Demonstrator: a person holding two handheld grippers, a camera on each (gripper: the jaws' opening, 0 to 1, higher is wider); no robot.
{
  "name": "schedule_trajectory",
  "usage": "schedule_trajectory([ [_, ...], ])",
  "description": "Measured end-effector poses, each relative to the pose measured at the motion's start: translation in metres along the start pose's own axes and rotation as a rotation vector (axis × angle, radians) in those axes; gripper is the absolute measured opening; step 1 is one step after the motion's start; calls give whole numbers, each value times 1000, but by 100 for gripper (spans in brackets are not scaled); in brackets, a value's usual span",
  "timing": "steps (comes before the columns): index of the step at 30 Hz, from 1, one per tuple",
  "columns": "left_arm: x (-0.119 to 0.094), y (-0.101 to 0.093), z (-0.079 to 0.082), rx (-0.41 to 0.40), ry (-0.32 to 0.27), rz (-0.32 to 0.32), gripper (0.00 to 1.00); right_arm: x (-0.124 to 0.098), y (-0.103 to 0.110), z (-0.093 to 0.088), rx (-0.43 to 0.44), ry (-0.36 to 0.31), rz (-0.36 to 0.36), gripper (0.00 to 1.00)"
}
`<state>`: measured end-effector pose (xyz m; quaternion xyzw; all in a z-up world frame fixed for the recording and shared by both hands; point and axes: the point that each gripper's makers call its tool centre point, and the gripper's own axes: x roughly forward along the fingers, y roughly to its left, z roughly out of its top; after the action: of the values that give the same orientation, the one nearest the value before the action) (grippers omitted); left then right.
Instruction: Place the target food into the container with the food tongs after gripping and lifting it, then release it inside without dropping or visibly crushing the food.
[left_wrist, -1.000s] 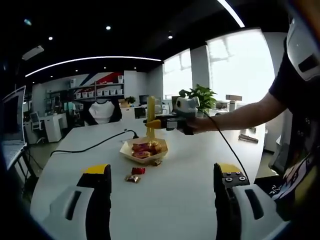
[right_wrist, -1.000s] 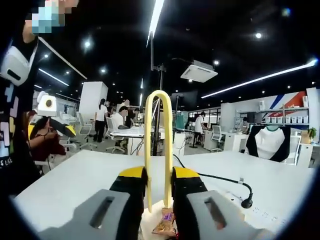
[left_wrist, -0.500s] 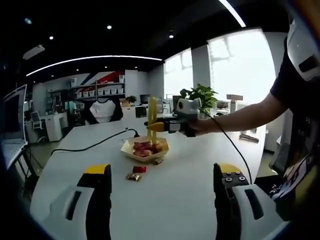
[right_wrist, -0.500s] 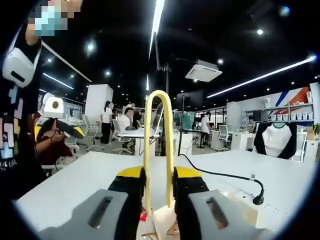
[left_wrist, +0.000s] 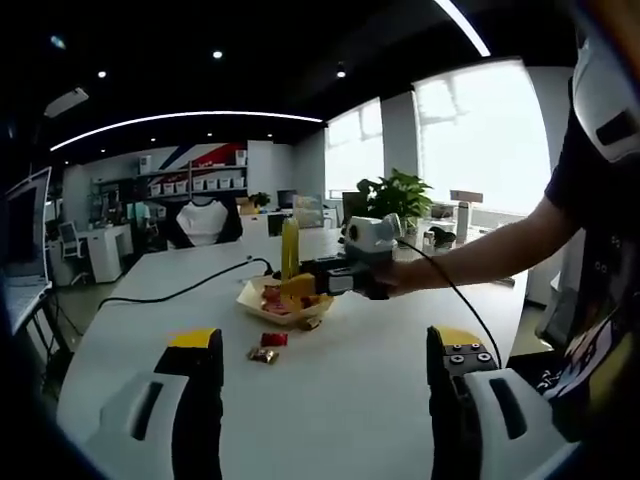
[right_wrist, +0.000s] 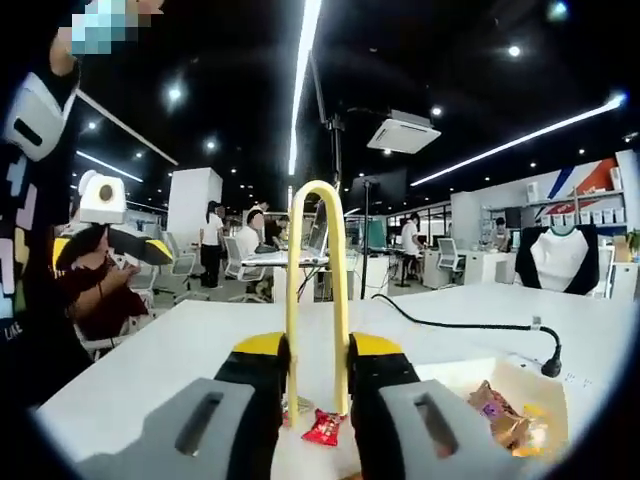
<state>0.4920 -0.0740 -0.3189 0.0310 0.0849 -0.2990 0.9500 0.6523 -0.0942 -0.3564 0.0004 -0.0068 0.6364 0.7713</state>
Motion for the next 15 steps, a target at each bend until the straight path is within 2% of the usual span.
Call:
schedule_trajectory([
  [2,-1,1,0,0,2,2,89,5,1,-1,0,0,-17,20],
  [7,-2,4,0,-5,-1,9,89,13,-8,-4,17,-11,-112,20],
  [13,-1,4,-1,-8,-3,5,88,25,-7,-22,-31,69,-159,21],
  [15,-2,4,-2,-11,-3,6,88,28,-9,-29,-20,86,-184,21],
])
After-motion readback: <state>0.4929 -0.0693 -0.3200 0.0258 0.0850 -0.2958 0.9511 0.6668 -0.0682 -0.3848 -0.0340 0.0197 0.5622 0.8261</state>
